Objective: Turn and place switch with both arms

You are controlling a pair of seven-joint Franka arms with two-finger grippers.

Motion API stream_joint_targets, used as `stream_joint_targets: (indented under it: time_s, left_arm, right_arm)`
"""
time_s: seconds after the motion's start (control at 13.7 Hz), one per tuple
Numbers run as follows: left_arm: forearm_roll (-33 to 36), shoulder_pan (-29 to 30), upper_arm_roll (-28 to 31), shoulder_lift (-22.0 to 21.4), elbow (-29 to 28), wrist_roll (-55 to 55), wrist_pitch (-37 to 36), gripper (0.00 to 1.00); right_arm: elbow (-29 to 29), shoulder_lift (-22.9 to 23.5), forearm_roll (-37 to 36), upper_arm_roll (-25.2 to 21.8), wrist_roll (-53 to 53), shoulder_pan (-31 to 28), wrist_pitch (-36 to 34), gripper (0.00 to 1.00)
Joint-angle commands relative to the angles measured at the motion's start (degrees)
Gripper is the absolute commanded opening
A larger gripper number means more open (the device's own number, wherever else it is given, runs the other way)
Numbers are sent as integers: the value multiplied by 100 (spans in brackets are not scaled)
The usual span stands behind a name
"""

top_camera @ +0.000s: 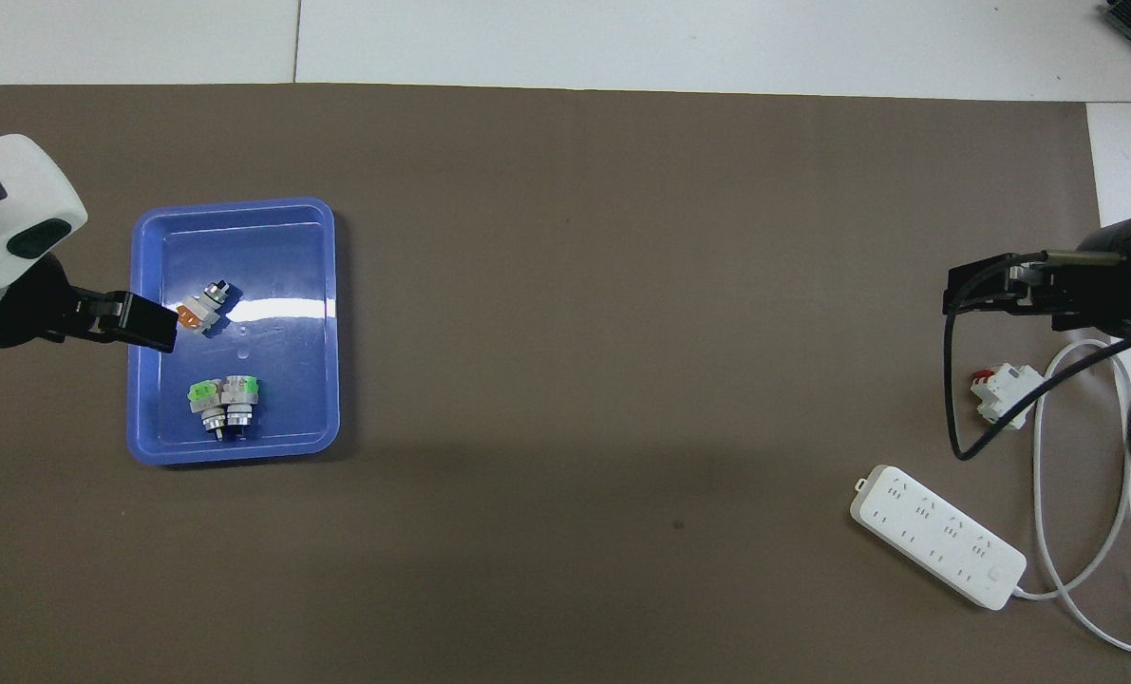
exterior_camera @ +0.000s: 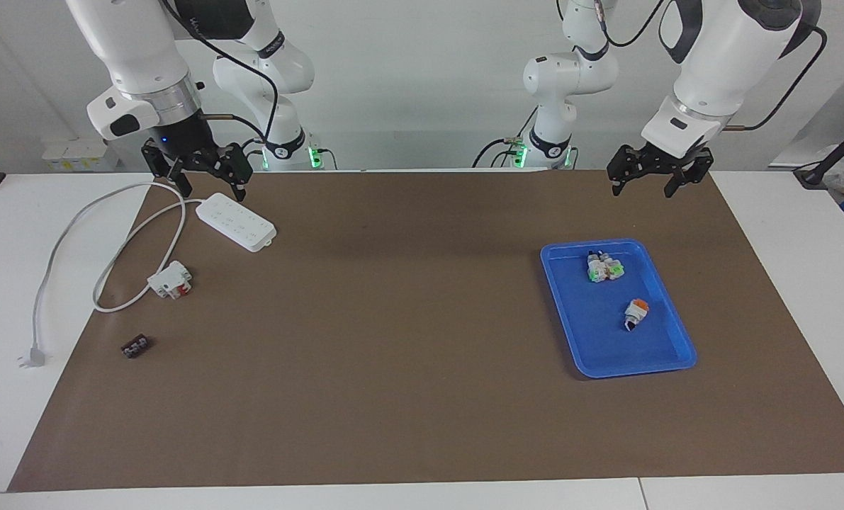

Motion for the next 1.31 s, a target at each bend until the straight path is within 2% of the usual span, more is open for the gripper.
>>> stream_joint_targets:
  time_s: [0.0, 0.58, 0.87, 1.24]
  left_arm:
    - [128, 14, 72, -37, -59, -70, 306, 100]
    - [58, 76, 99, 6, -50, -97, 527, 100]
    - [67, -660, 949, -2, -76, -88, 712, 100]
    - [6, -618, 987, 7, -67, -88, 948, 100]
  right_arm:
    - [-48, -21, -115, 15, 25, 8, 112, 100]
    - [-57, -21, -115, 15, -11, -1, 112, 100]
    - [-57, -21, -115, 15, -11, -1, 94, 100]
    - [-57, -21, -107, 6, -2, -1, 112, 100]
